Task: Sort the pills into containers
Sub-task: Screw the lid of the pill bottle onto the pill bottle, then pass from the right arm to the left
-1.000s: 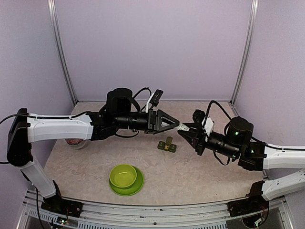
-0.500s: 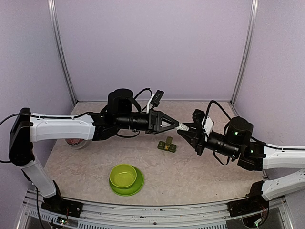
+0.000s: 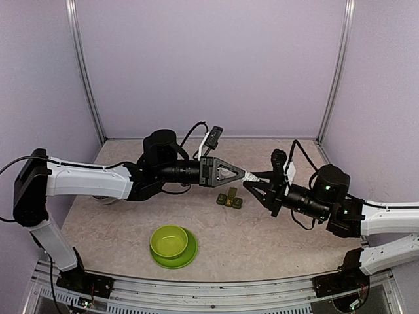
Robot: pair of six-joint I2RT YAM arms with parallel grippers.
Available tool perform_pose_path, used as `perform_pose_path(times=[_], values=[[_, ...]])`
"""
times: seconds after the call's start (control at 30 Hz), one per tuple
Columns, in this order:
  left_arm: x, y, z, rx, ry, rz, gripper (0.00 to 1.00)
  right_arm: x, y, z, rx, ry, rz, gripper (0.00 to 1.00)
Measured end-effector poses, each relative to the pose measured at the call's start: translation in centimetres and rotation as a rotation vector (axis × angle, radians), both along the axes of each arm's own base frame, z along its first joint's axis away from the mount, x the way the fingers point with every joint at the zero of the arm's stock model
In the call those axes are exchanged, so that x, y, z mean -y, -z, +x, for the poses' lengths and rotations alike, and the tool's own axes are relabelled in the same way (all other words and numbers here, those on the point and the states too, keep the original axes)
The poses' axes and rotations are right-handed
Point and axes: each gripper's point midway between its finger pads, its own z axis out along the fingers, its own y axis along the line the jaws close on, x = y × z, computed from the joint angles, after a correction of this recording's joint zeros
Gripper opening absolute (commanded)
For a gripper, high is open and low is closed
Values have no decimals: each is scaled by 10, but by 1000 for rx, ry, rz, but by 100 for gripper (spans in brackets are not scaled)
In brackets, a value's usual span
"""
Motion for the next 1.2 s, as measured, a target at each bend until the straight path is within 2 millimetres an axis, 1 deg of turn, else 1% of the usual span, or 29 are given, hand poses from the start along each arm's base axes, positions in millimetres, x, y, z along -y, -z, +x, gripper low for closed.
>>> perform_pose_path(times=[0.17, 0.43, 0.53, 0.6, 0.63, 0.67, 0.73, 0.83, 0.9, 0.97, 1.07, 1.2], values=[[-2, -4, -3, 51, 10, -37, 14, -2, -5, -3, -109, -24, 95, 1], [-2, -5, -10, 111, 42, -58, 14, -3, -6, -12, -269, -77, 193, 1], [-3, -8, -13, 130, 56, -69, 14, -4, -8, -15, -305, -98, 215, 4], [-3, -8, -14, 132, 59, -70, 14, -5, -8, -17, -324, -108, 225, 11], [-3, -8, -14, 131, 59, -70, 14, -5, -8, -17, -329, -110, 226, 17], [-3, -8, -14, 130, 59, -70, 14, -5, -8, -17, -333, -110, 227, 25], [-3, -8, -14, 124, 58, -69, 14, -5, -7, -17, -333, -106, 225, 37], [-4, -7, -15, 125, 61, -72, 15, -4, -2, -14, -332, -86, 206, 63], [-6, -10, -15, 132, 57, -77, 15, -2, 2, -12, -339, -67, 191, 77], [-9, -15, -14, 144, 48, -83, 15, 0, 8, -9, -336, -42, 168, 87], [-15, -23, -10, 162, 26, -95, 15, 4, 14, -5, -337, -8, 140, 99], [-24, -25, 5, 175, -36, -72, 16, 11, 18, -1, -332, 37, 117, 100]])
